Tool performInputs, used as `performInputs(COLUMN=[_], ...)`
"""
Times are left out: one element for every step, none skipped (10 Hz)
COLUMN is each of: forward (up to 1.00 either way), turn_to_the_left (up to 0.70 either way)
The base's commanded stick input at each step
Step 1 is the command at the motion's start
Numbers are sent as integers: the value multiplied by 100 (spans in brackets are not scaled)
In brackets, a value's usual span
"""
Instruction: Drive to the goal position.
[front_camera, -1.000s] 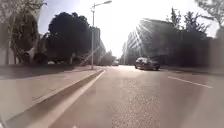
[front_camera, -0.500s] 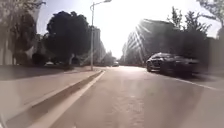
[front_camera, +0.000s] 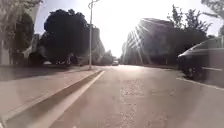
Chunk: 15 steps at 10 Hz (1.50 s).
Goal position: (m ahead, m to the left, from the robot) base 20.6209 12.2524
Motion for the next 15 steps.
performInputs(forward=[70, 70, 70, 70, 70, 70, 70, 70, 70, 70, 70, 70, 70, 70, 70], turn_to_the_left=[0, 0, 0, 0, 0, 0, 0, 0, 0, 0, 0, 0, 0, 0, 0])
